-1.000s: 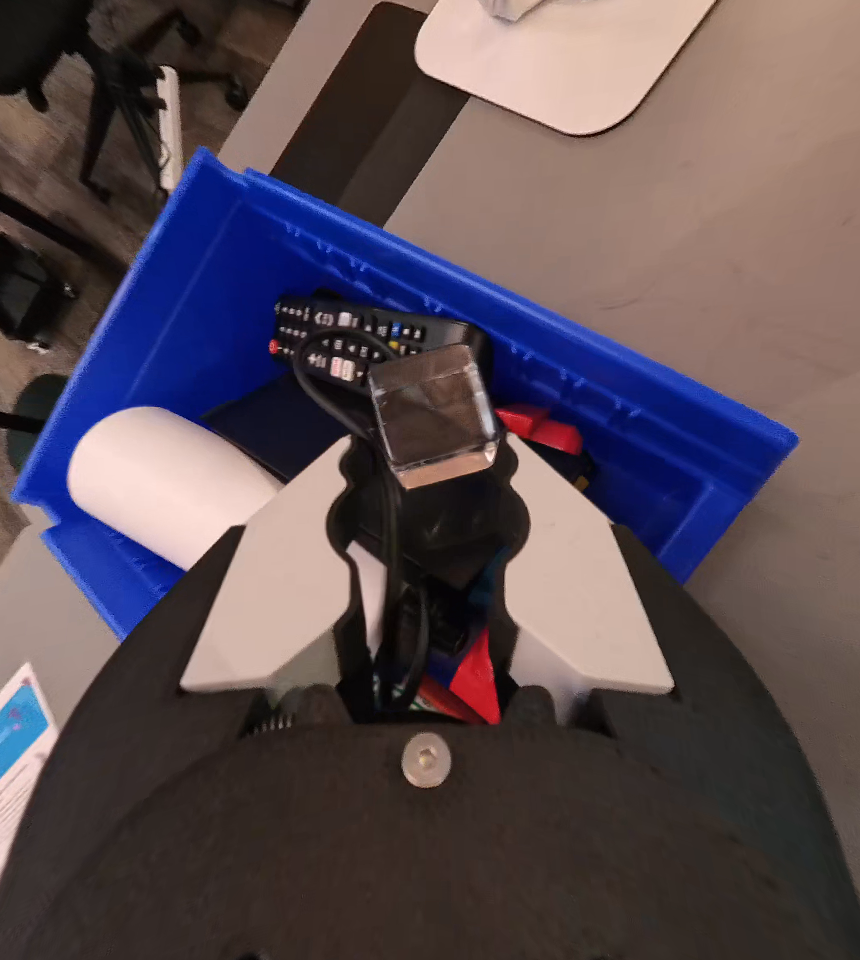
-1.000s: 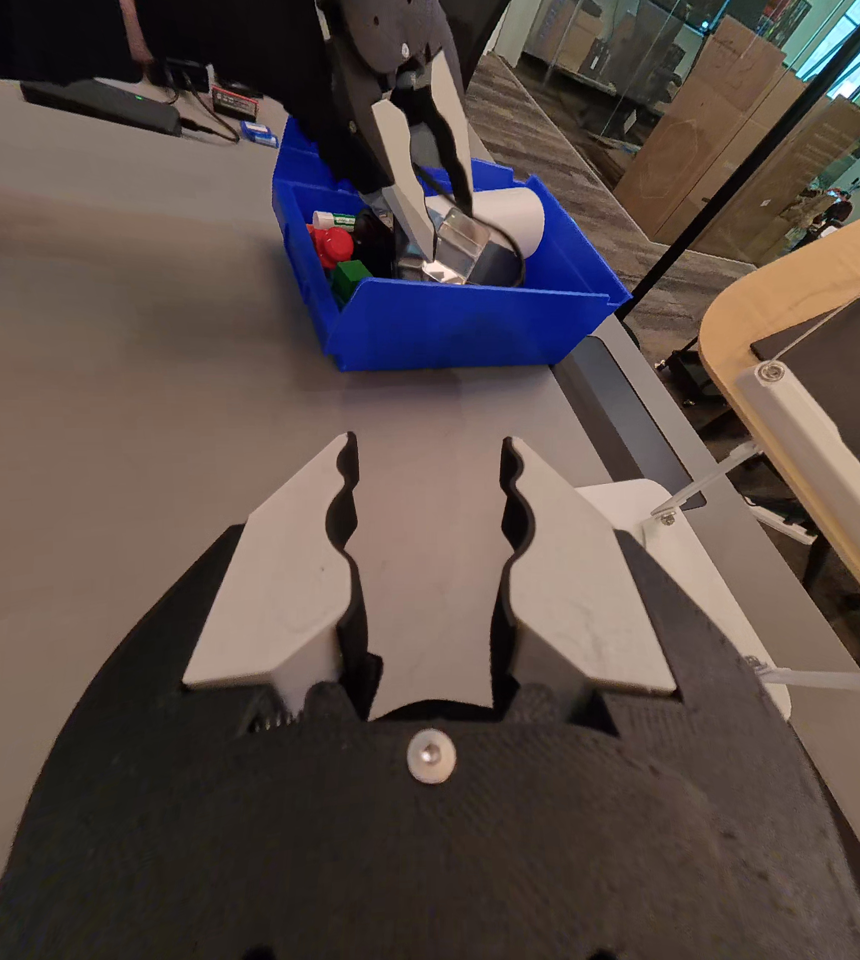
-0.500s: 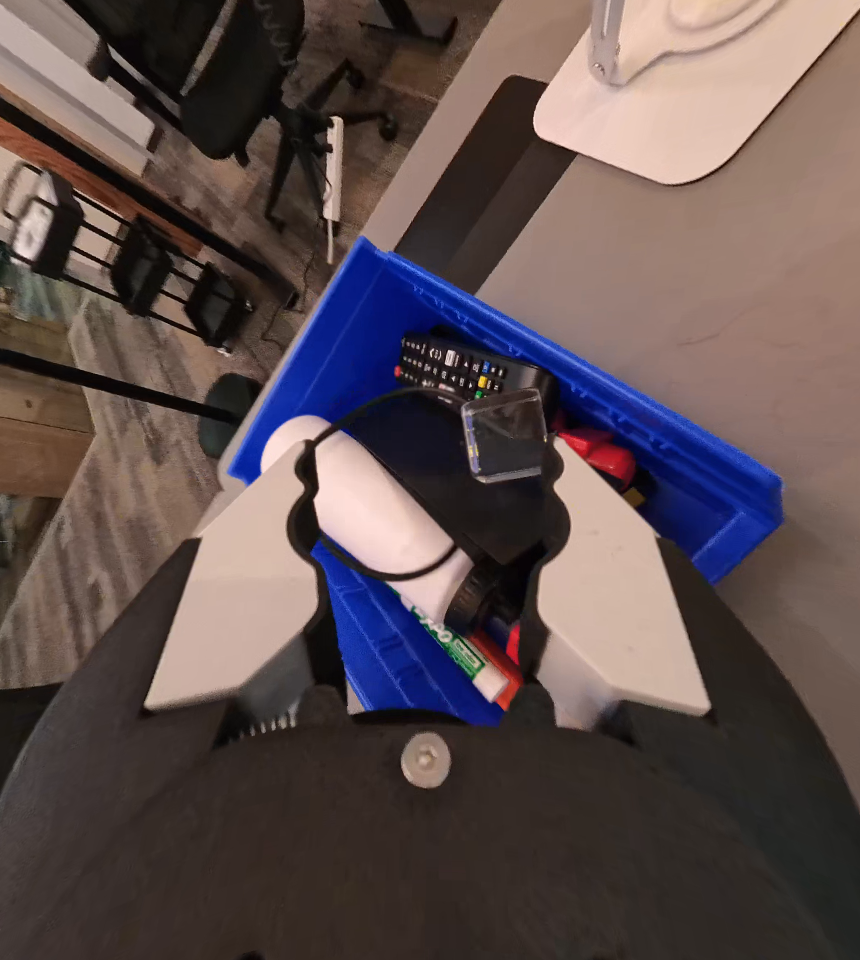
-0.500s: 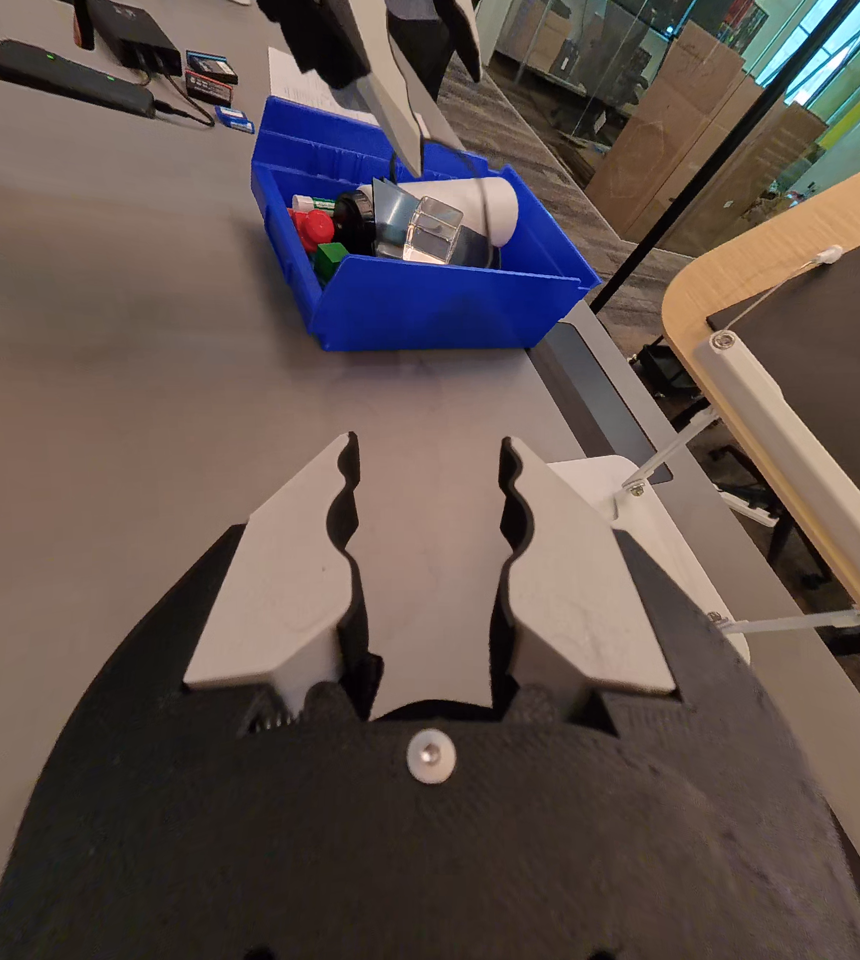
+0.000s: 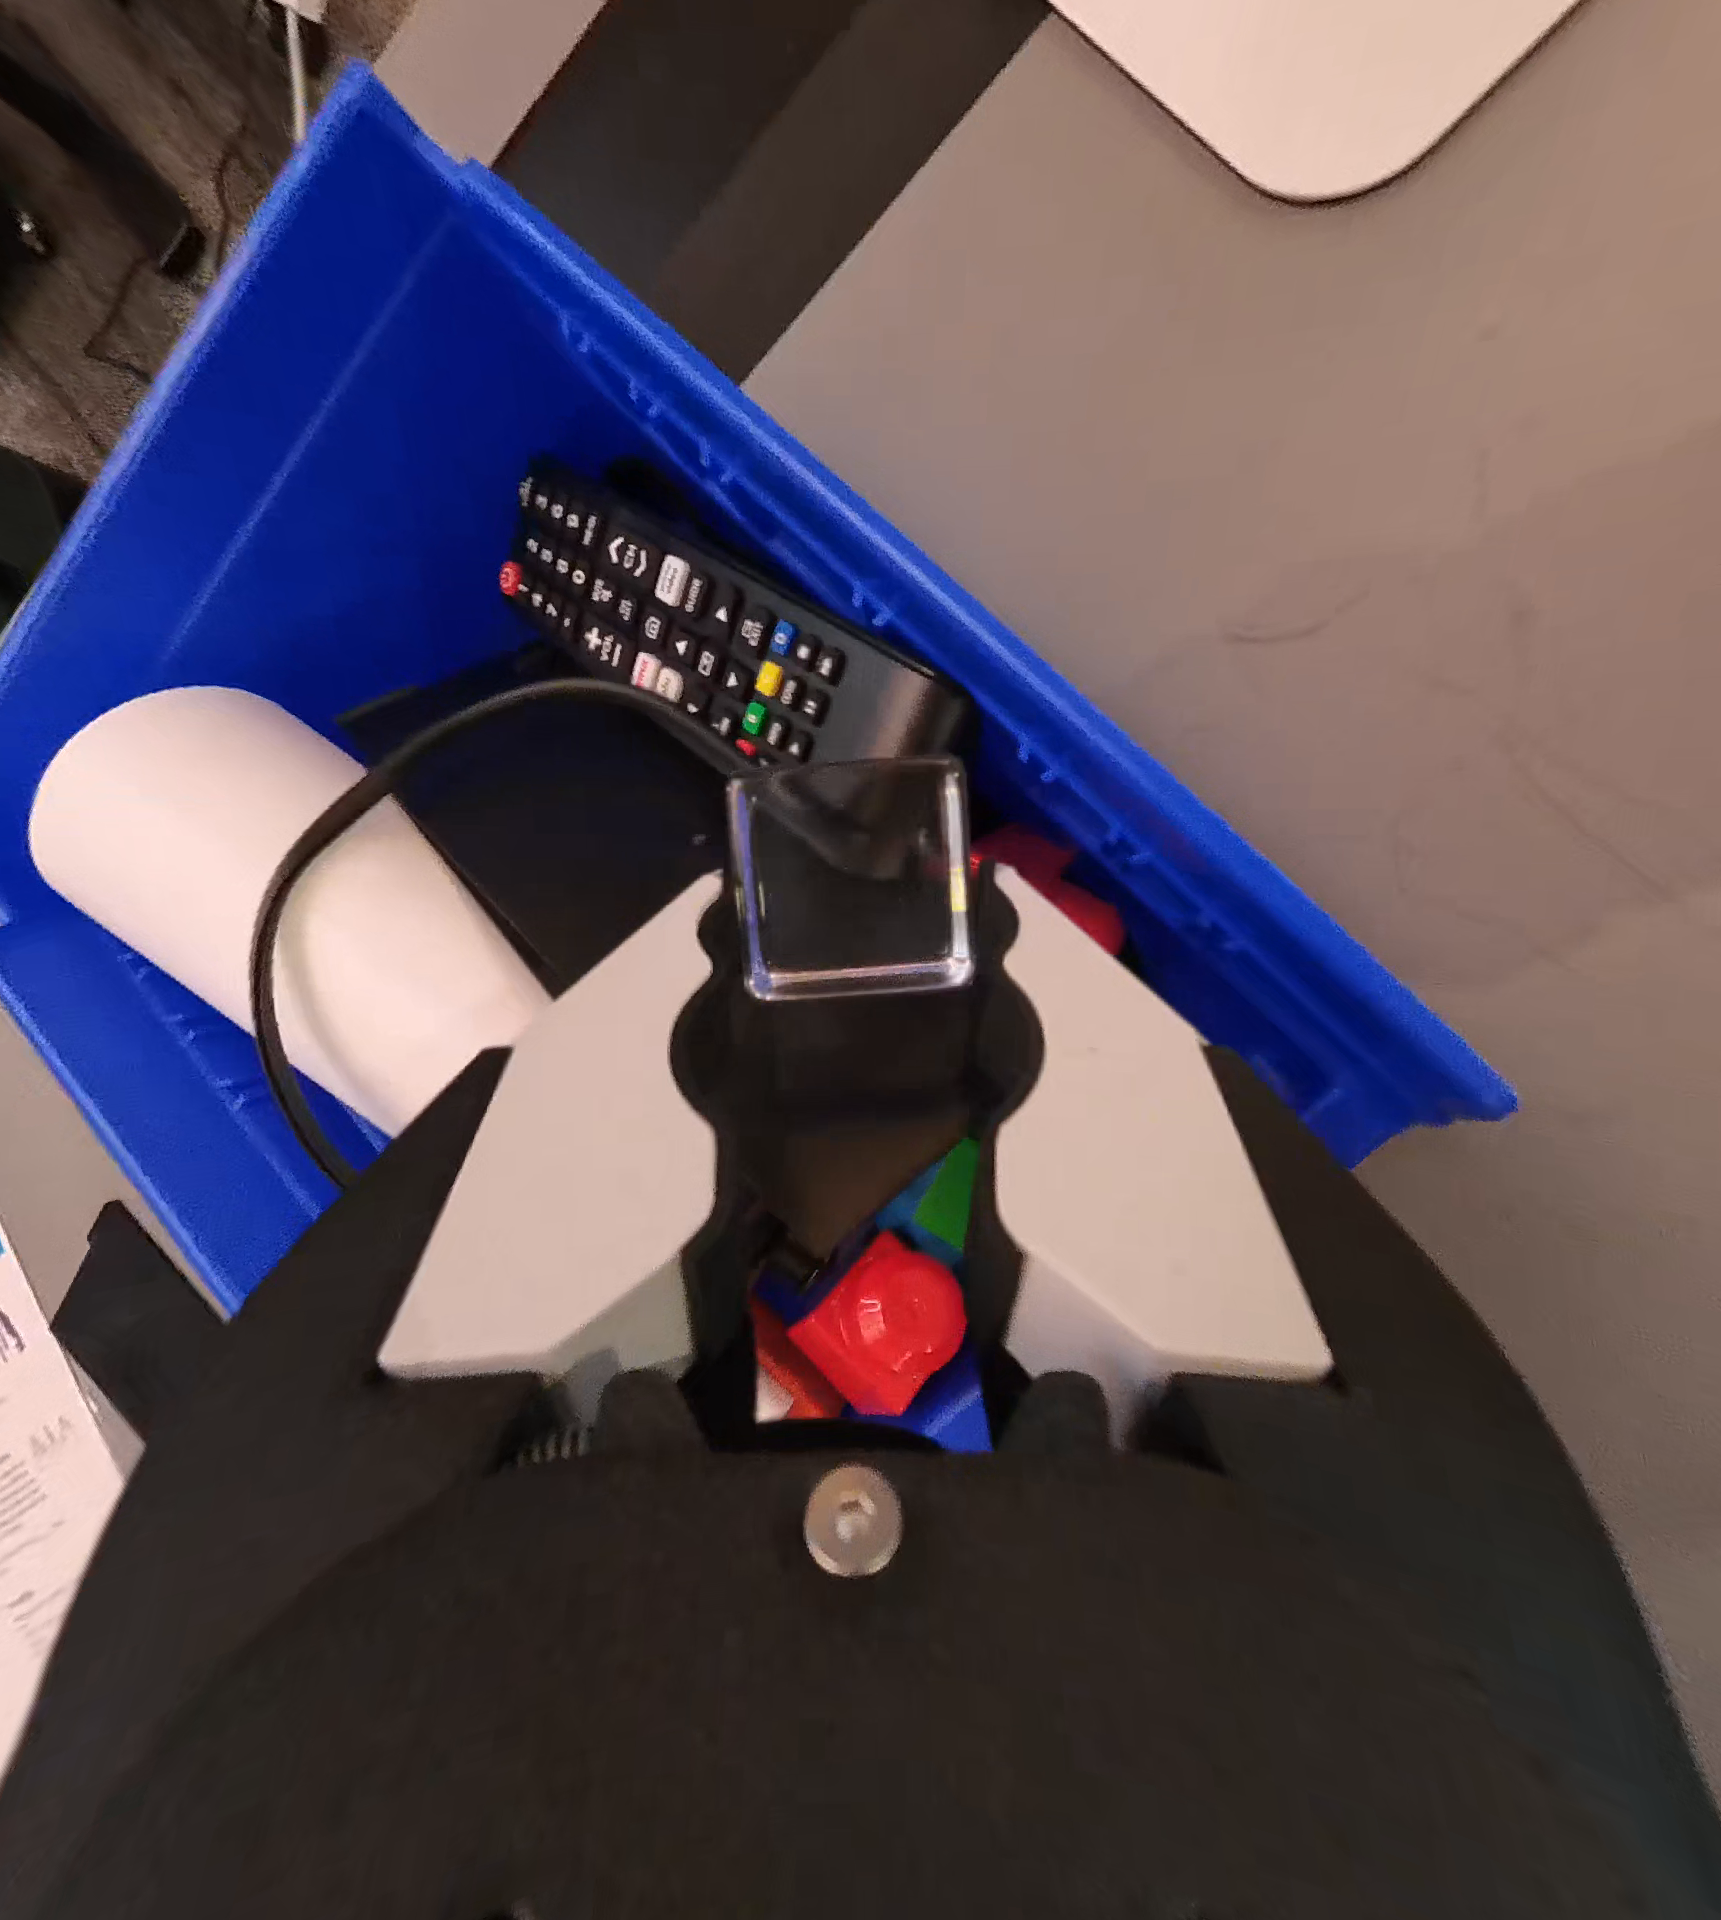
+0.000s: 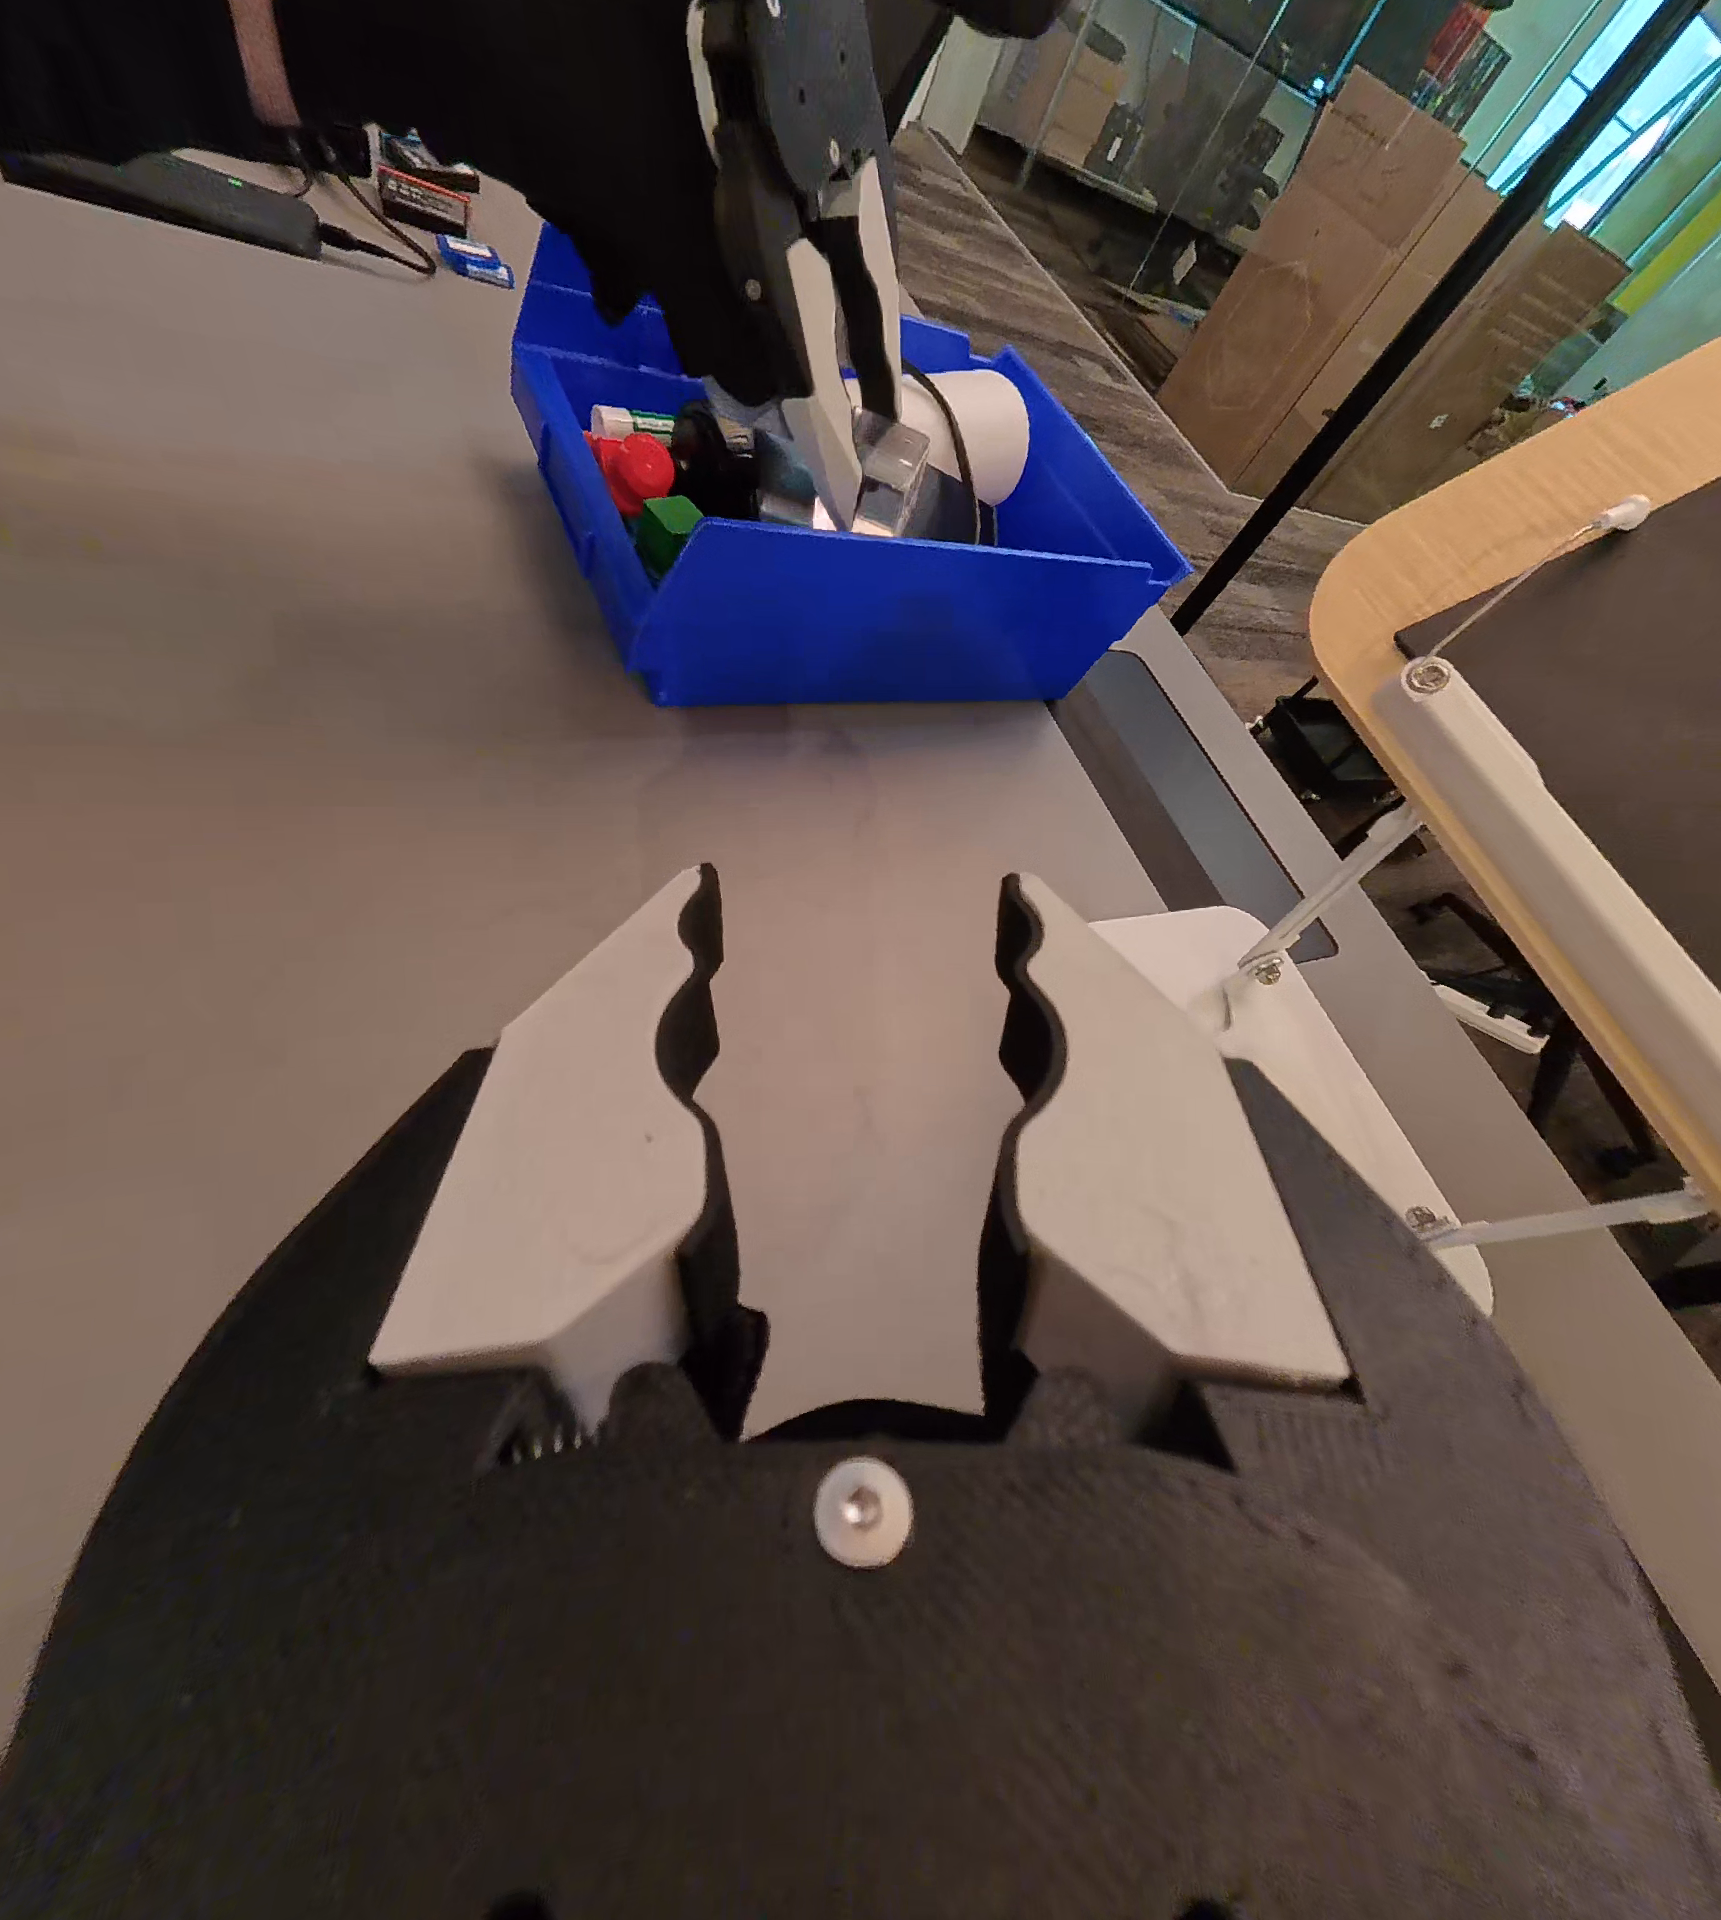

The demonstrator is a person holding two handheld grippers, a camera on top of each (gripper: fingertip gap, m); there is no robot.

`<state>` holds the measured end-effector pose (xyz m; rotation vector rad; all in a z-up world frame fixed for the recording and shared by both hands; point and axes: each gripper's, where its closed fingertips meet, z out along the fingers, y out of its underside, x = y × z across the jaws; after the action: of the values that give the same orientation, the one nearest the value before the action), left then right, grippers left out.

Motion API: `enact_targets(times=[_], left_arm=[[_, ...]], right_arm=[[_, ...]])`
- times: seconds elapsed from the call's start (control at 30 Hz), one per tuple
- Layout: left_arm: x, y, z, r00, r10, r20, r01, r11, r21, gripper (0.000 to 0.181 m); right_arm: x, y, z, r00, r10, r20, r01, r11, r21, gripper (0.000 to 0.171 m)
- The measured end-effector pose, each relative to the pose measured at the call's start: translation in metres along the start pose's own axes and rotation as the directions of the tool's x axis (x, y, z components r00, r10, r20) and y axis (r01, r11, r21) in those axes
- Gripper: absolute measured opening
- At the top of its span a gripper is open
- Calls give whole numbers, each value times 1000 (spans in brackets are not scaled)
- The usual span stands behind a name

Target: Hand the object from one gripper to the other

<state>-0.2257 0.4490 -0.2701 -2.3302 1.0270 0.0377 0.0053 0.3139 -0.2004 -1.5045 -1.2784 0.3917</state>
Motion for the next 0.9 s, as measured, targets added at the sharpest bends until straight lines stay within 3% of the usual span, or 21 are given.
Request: enact_targets(times=[0.13, 0.3, 0.43, 0.6, 0.7, 0.9], left_arm=[[1, -9, -16, 1000, -12, -7, 13, 996, 84, 43], [28, -45, -72, 990, -47, -133, 89, 941, 326, 43], [101, -76, -128, 921, 172, -349, 44, 846, 532, 43], [175, -95, -191, 828, 402, -390, 14, 681, 732, 43], [203, -98, -214, 792, 454, -408, 42, 626, 779, 43], [232, -100, -238, 739, 519, -429, 75, 570, 818, 43]], right_arm=[[5, -3, -6, 1000, 0, -17, 0, 1000, 9, 52], [6, -27, -13, 996, -53, -78, 57, 997, 50, 59], [-19, -51, -11, 993, -121, -6, 121, 990, 76, 61], [-39, -96, -28, 976, 67, 206, -123, 954, 274, 61], [-38, -118, -45, 953, 117, 280, -213, 915, 343, 60], [-57, -133, -53, 952, 23, 306, -128, 936, 329, 59]])
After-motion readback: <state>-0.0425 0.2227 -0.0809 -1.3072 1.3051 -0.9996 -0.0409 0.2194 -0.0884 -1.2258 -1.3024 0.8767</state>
